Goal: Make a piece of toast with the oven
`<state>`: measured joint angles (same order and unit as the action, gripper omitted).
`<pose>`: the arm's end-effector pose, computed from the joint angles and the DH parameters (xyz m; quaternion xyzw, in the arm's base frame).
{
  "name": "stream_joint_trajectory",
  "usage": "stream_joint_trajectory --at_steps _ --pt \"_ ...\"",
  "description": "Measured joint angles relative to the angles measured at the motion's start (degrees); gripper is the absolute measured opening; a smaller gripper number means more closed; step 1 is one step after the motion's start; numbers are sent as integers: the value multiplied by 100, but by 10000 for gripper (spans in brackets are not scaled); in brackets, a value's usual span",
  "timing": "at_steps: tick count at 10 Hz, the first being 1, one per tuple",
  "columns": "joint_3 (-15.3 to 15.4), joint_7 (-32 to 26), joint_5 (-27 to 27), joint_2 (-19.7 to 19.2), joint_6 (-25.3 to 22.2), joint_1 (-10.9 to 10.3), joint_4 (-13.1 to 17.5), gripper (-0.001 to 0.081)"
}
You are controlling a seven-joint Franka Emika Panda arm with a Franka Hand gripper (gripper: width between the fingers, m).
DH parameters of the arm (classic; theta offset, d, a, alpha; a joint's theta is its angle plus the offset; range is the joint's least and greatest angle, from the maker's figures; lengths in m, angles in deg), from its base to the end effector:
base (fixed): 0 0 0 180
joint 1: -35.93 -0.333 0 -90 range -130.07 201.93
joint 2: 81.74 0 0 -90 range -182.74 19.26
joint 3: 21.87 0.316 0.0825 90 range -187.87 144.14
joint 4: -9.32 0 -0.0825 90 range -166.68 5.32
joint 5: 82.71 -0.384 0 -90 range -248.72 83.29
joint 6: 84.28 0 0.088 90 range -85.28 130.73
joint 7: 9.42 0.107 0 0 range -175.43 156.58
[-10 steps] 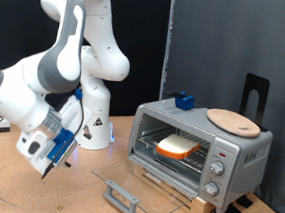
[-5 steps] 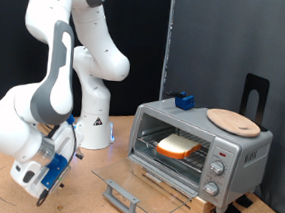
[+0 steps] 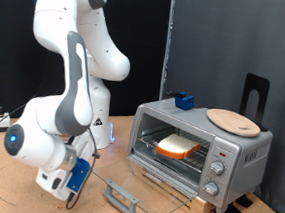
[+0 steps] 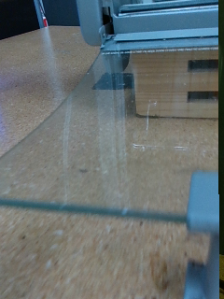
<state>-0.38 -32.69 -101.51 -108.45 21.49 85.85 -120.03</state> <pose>0.3997 -0.1695 0.1453 -0.8792 0.1273 0.2791 0.3645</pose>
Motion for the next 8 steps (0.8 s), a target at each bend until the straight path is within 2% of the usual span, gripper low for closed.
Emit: stream_joint_trajectory --at_steps 2,4,8 --pt "153 3 -78 43 281 -60 -334 807" --pt "310 -60 -267 194 236 -53 -596 807" --pt "360 -733 -583 720 -1151 226 -599 807"
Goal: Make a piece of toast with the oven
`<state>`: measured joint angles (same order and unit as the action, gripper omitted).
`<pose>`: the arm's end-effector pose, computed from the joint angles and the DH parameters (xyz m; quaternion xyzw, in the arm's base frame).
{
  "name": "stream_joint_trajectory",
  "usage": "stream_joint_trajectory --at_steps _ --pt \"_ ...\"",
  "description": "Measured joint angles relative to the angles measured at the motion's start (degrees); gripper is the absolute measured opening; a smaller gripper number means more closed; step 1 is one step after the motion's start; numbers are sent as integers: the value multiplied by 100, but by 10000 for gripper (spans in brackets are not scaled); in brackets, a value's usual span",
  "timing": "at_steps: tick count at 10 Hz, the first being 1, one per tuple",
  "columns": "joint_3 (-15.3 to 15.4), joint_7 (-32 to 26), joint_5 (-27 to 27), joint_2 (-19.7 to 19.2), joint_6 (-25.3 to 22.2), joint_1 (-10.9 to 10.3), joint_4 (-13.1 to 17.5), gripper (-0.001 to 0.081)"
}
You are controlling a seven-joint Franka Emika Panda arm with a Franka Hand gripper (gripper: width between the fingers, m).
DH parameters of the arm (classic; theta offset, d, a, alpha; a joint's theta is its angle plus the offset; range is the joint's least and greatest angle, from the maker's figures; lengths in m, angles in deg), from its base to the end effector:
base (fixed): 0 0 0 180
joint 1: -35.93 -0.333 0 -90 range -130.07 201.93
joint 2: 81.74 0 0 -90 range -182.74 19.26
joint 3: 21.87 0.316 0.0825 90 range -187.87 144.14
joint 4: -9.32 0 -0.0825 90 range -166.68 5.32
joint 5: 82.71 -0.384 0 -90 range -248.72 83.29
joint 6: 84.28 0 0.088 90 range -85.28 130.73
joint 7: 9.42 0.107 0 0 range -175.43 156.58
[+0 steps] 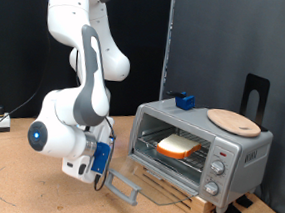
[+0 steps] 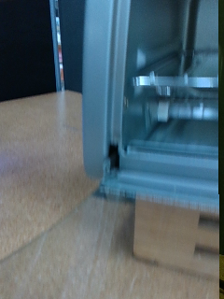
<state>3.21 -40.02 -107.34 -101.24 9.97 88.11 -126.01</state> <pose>0.3683 -0.1269 0.1845 -0.8376 0.0677 0.3073 0.4465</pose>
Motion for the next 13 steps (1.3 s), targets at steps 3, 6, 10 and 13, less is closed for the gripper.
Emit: stream_joint_trajectory --at_steps 3,6,10,13 --pt "7 -105 -204 503 -479 96 -50 807" --pt "123 -382 -328 1031 -1017 91 -149 807" --pt "382 -479 -758 1808 -1270 -5 -503 807" --pt "581 -472 -1095 2383 -1441 -138 -734 807"
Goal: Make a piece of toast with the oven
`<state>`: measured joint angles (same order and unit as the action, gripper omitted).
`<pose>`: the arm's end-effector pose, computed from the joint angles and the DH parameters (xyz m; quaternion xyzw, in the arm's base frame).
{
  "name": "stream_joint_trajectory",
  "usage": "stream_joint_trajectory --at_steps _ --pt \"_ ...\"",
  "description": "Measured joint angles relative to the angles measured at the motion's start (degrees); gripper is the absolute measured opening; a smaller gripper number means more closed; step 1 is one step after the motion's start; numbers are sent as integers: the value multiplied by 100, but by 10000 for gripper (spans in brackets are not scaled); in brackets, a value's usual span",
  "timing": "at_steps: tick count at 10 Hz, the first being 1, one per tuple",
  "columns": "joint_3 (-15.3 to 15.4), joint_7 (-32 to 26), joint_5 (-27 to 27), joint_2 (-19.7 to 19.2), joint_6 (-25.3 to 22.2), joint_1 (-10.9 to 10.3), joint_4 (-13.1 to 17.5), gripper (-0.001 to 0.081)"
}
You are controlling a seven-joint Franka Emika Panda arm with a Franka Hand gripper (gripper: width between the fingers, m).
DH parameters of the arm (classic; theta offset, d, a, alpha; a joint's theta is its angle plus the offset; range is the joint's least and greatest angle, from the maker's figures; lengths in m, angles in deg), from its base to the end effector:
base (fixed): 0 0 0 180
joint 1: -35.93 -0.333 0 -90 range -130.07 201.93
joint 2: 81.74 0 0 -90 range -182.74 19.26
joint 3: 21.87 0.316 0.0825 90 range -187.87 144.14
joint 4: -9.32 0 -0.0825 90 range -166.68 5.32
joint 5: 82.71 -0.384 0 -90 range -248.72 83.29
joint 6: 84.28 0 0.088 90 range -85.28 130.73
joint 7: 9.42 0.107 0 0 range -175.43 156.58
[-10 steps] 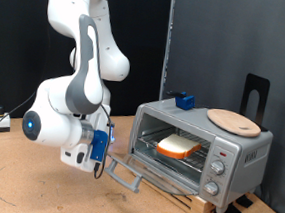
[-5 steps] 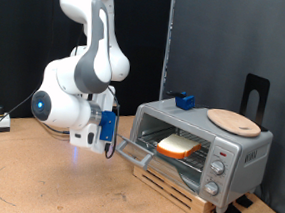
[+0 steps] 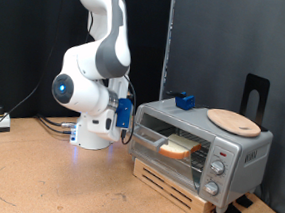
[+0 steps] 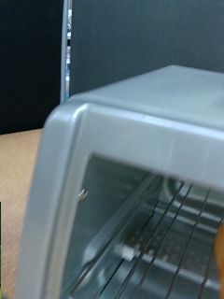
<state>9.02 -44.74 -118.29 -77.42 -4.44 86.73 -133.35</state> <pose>0.3493 -0.0535 0.2999 -0.8410 -0.0017 0.2880 0.4581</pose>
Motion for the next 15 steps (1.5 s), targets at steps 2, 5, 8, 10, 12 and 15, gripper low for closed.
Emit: stream_joint_trajectory --at_steps 2,5,8,10,12,15 --pt "152 112 -292 332 -123 -150 -177 807" --pt "348 351 -768 832 -183 -393 -443 807" --pt "331 776 -717 969 155 -274 -483 807" --pt "254 1045 -669 884 670 -8 -472 807" --pt "237 1110 -665 764 693 87 -430 807" --pt "143 1074 -431 446 539 229 -65 807"
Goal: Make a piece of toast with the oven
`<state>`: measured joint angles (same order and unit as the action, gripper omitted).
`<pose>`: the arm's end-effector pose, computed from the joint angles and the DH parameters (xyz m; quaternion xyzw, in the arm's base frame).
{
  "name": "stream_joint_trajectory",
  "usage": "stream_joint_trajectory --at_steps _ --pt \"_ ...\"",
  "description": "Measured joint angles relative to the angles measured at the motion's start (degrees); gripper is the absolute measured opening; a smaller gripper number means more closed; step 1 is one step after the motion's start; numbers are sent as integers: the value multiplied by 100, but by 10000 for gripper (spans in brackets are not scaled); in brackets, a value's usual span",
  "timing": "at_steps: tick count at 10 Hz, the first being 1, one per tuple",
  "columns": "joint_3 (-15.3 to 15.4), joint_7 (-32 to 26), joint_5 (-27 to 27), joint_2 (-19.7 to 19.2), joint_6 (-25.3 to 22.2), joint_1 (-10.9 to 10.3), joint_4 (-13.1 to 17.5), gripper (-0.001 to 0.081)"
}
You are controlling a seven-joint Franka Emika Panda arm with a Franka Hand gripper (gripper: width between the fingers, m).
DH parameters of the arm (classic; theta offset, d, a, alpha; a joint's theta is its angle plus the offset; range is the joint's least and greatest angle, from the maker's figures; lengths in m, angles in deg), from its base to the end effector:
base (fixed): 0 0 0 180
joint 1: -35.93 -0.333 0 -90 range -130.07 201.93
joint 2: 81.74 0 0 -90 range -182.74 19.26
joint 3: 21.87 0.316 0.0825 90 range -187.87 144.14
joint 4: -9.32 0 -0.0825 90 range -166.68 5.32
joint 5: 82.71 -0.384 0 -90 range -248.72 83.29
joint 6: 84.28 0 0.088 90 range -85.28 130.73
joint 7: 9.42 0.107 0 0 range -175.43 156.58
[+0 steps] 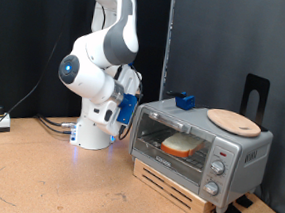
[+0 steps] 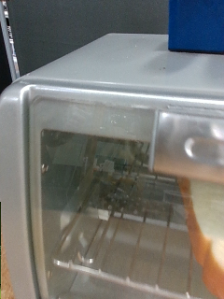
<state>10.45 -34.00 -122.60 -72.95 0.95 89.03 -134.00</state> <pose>0.3613 -0.0623 0.3155 -0.8658 0.1097 0.2554 0.4161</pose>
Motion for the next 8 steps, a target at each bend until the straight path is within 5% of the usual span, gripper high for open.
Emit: stream_joint_trajectory --at_steps 5,8 --pt "-246 404 268 -1243 -264 246 989 807" --pt "-162 716 80 -1332 -140 190 1079 807"
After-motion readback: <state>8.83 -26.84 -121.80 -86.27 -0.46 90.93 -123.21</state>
